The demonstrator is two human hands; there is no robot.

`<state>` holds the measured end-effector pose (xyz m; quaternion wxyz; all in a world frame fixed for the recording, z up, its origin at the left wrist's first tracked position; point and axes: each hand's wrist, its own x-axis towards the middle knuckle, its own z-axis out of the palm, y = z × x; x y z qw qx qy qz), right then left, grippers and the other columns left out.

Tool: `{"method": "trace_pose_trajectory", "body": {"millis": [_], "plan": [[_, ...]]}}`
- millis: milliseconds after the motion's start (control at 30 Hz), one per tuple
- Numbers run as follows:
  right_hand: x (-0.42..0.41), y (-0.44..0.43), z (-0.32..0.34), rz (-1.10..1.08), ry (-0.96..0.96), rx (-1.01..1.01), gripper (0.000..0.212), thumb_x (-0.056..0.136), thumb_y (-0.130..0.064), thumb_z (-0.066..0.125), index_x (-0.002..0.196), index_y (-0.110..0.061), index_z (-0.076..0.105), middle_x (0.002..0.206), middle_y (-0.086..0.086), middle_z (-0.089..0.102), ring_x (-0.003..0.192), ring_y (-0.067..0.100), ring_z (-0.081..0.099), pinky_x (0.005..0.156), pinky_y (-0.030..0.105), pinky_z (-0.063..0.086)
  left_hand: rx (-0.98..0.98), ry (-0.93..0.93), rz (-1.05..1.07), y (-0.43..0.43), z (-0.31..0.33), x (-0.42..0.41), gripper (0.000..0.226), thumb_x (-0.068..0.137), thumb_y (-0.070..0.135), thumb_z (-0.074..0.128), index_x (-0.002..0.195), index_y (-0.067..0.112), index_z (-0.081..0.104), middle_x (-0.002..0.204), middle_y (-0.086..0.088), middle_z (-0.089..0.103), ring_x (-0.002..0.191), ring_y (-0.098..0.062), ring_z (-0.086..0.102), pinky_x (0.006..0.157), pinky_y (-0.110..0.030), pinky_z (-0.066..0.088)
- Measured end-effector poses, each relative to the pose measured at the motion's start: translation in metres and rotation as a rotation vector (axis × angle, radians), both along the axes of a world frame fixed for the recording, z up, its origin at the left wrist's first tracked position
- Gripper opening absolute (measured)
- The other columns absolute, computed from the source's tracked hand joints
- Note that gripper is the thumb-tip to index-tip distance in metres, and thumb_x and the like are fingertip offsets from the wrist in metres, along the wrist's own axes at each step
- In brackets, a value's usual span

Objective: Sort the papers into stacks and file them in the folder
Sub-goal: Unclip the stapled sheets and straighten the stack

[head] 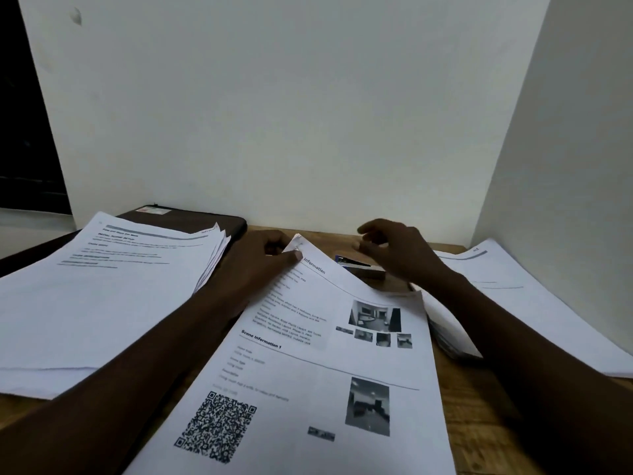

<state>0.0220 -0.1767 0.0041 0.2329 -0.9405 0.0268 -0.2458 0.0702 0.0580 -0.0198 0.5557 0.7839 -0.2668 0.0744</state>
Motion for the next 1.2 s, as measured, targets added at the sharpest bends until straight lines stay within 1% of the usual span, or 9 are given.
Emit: {"method": "trace_pose_trajectory", "body": {"millis": [200, 300, 400, 500, 600, 700, 833, 1033, 1200], "plan": [[-0.056, 0.011, 0.025, -0.012, 0.016, 0.577, 0.091, 0.064, -0.077, 0.067, 0.136, -0.027, 0.044, 0.124, -0.002, 0.059, 0.110, 0.016, 0.059, 0.094, 0.038, 0.050, -0.373, 0.266, -0.163, 0.016, 0.018, -0.007, 0.008, 0.082, 0.024, 0.075, 0.081, 0.017, 0.070, 0.081, -0.007, 0.072, 0.077, -0.024, 0.067, 0.074, -0.034, 0.054], [-0.082, 0.022, 0.015, 0.076, 0.063, 0.564, 0.069, 0.069, -0.051, 0.083, 0.121, -0.019, 0.049, 0.103, -0.004, 0.066, 0.091, 0.014, 0.066, 0.074, 0.036, 0.054, -0.528, 0.373, -0.209, 0.023, 0.027, -0.007, 0.007, 0.093, 0.016, 0.063, 0.092, 0.009, 0.064, 0.084, -0.011, 0.070, 0.075, -0.025, 0.068, 0.068, -0.038, 0.061], [-0.104, 0.027, 0.000, 0.095, 0.170, 0.709, 0.068, 0.071, -0.037, 0.085, 0.124, -0.019, 0.046, 0.112, 0.000, 0.070, 0.098, 0.020, 0.069, 0.084, 0.041, 0.057, -0.612, 0.396, -0.194, 0.027, 0.028, -0.003, 0.008, 0.096, 0.016, 0.059, 0.093, 0.009, 0.062, 0.089, -0.012, 0.068, 0.077, -0.025, 0.069, 0.070, -0.042, 0.062], [-0.118, 0.032, -0.008, 0.184, 0.293, 0.767, 0.026, 0.083, -0.022, 0.076, 0.107, -0.016, 0.069, 0.100, 0.005, 0.075, 0.093, 0.025, 0.072, 0.088, 0.043, 0.057, -0.678, 0.420, -0.116, 0.027, 0.030, 0.001, 0.010, 0.099, 0.016, 0.055, 0.098, 0.009, 0.063, 0.087, -0.008, 0.071, 0.073, -0.020, 0.071, 0.065, -0.037, 0.062], [-0.115, 0.024, -0.004, 0.052, 0.150, 0.694, 0.017, 0.081, -0.023, 0.074, 0.095, -0.013, 0.074, 0.092, 0.009, 0.076, 0.087, 0.027, 0.073, 0.085, 0.046, 0.057, -0.630, 0.499, -0.199, 0.019, 0.031, 0.001, 0.029, 0.099, 0.017, 0.054, 0.122, 0.000, 0.060, 0.105, -0.015, 0.072, 0.083, -0.025, 0.073, 0.070, -0.042, 0.062], [-0.107, 0.000, 0.008, -0.066, 0.007, 0.697, 0.034, 0.064, -0.036, 0.076, 0.085, -0.010, 0.073, 0.090, 0.017, 0.074, 0.087, 0.037, 0.071, 0.081, 0.057, 0.055, -0.431, 0.549, -0.264, -0.002, 0.031, -0.019, 0.031, 0.095, 0.016, 0.059, 0.123, 0.001, 0.062, 0.117, -0.016, 0.071, 0.094, -0.028, 0.071, 0.071, -0.039, 0.062], [-0.118, -0.036, 0.030, -0.281, -0.080, 0.514, 0.014, 0.077, -0.021, 0.072, 0.090, -0.016, 0.071, 0.085, 0.008, 0.070, 0.074, 0.021, 0.065, 0.062, 0.027, 0.050, -0.235, 0.455, -0.286, -0.042, 0.029, -0.049, 0.029, 0.091, 0.005, 0.063, 0.120, 0.006, 0.064, 0.107, -0.010, 0.075, 0.091, -0.026, 0.073, 0.067, -0.032, 0.058], [-0.134, -0.097, 0.031, -0.535, -0.055, 0.294, 0.042, 0.080, -0.011, 0.065, 0.121, -0.013, 0.061, 0.117, 0.015, 0.063, 0.109, 0.031, 0.059, 0.087, 0.031, 0.049, -0.122, 0.377, -0.355, -0.113, 0.029, -0.077, 0.023, 0.094, 0.006, 0.062, 0.117, 0.003, 0.065, 0.101, -0.013, 0.075, 0.073, -0.021, 0.074, 0.054, -0.027, 0.056], [-0.136, -0.127, 0.008, -0.618, -0.027, 0.229, 0.045, 0.081, -0.008, 0.056, 0.124, -0.017, 0.056, 0.120, 0.018, 0.060, 0.105, 0.035, 0.060, 0.087, 0.032, 0.050, -0.012, 0.268, -0.248, -0.160, 0.012, -0.070, 0.026, 0.091, 0.013, 0.067, 0.116, 0.007, 0.066, 0.104, -0.014, 0.073, 0.086, -0.030, 0.072, 0.072, -0.040, 0.060]]}}
